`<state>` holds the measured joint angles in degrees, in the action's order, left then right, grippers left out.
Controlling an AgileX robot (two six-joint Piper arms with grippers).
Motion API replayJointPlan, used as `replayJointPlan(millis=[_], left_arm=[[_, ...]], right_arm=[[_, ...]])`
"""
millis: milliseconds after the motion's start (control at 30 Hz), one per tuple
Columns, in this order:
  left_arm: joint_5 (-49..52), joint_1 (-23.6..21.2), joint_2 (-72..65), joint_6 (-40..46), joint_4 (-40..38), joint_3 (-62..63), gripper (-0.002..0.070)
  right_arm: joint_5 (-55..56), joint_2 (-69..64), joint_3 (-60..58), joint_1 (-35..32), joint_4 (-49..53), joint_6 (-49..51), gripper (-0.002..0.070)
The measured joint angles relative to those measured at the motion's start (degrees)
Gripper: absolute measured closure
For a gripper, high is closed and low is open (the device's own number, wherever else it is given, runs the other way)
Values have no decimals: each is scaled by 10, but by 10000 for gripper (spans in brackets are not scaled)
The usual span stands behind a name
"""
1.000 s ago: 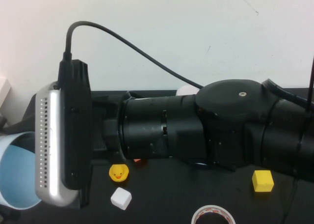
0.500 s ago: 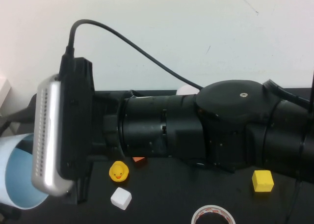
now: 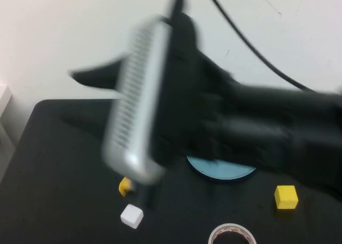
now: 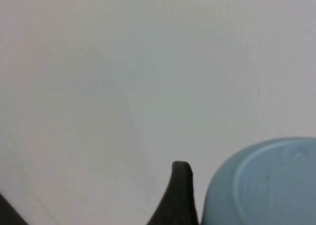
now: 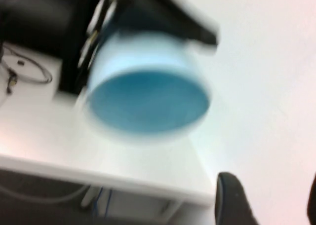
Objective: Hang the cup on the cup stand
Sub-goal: Place the cup on the cup holder
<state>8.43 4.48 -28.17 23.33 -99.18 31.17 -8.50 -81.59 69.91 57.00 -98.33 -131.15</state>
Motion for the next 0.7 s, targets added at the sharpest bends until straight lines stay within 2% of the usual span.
replayJointPlan(millis=[33, 167, 267, 300, 433, 533, 700], left_arm=[[-9, 0, -3, 42, 0, 12, 99], [-18, 0, -37, 326, 0, 57, 100], [17, 0, -75, 510, 0, 93, 100], [36, 0, -91, 550, 0, 105, 100], [122, 0, -162, 640, 7, 158, 100], [189, 0, -225, 663, 14, 200, 100], [281, 0, -342, 673, 18, 281, 100]], right_arm=[[7, 14, -22, 0, 0, 6, 354], [46, 88, -110, 0, -1, 54, 365], [96, 152, -185, 0, -6, 89, 421], [113, 176, -211, 0, -7, 95, 467], [168, 268, -313, 0, -10, 106, 627], [208, 333, -372, 0, -14, 122, 663], [288, 447, -439, 0, -22, 145, 676]])
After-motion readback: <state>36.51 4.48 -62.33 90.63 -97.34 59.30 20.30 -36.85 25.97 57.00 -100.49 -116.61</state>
